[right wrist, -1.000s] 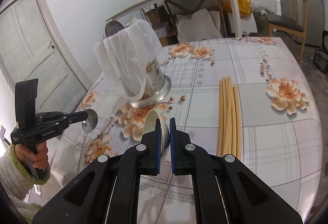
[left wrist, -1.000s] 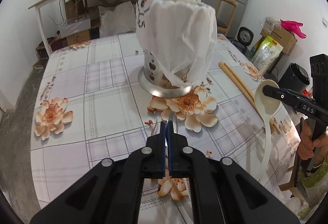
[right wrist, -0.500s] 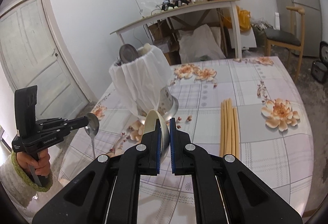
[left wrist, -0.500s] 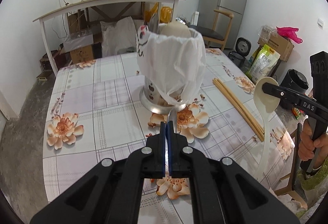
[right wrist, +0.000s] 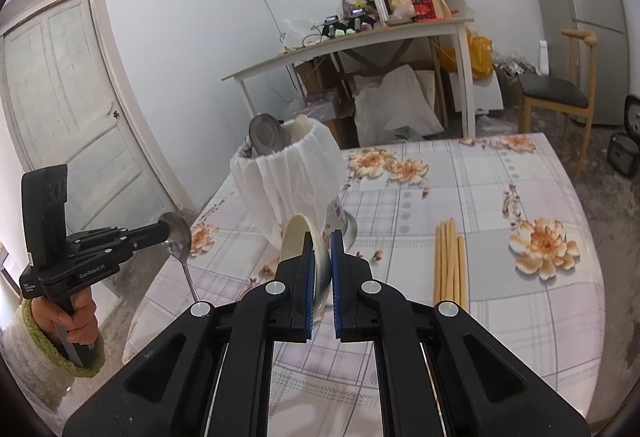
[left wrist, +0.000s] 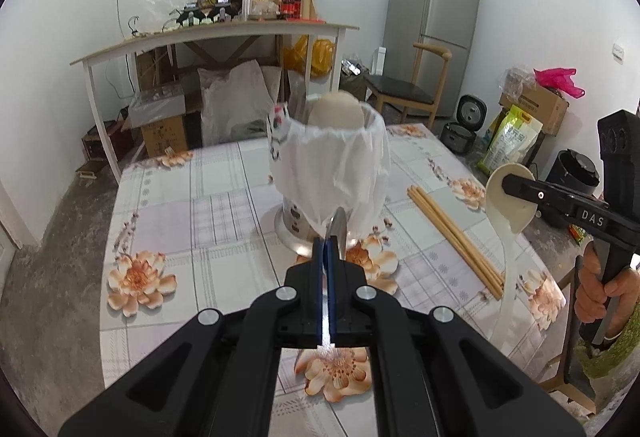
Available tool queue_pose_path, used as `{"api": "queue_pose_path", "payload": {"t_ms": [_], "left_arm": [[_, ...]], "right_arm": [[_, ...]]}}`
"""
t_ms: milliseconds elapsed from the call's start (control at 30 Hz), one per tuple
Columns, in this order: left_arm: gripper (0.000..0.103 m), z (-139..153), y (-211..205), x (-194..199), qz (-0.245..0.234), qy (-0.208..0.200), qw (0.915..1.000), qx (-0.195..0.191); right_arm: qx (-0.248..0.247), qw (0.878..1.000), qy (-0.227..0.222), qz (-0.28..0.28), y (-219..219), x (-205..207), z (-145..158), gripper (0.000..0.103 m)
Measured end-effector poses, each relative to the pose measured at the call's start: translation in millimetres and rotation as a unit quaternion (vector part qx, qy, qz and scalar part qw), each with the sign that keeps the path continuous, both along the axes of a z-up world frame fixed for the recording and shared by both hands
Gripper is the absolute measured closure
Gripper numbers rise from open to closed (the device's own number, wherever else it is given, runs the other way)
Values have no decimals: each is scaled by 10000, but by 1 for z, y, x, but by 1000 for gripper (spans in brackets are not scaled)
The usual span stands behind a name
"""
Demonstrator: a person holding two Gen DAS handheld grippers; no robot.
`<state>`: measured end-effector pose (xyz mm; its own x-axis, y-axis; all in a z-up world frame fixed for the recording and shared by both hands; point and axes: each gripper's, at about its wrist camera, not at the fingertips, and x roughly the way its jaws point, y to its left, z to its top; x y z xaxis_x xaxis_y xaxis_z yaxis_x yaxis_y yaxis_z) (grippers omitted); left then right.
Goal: Organize utensils
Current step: 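Raise the metal spoon over the steel holder with the left gripper and release it inside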
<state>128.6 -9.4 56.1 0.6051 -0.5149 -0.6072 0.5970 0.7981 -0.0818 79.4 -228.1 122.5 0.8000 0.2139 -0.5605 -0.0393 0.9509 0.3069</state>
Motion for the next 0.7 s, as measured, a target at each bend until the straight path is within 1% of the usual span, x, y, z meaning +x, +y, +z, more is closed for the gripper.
{"api": "queue_pose_path", "payload": {"t_ms": [100,200,400,533,700], "left_arm": [[102,15,2,1,33,-179,9998,-48],[102,35,2,2,59,-423,9990,-117],[102,77,4,11,97,-792,9960,-395],[102,110,3,22,119,-1152,9912,-635],[102,137,-8,44,255,-1517,9850,-786]], "right_arm": [[52,9999,-124,18,-3,3,10,97],[-9,9997,-249,31,-5,5,22,97],[-72,9990,-429,55,-6,11,40,97],[-76,9989,-456,56,-6,14,41,97],[-17,9992,-395,39,-9,18,34,97]]}}
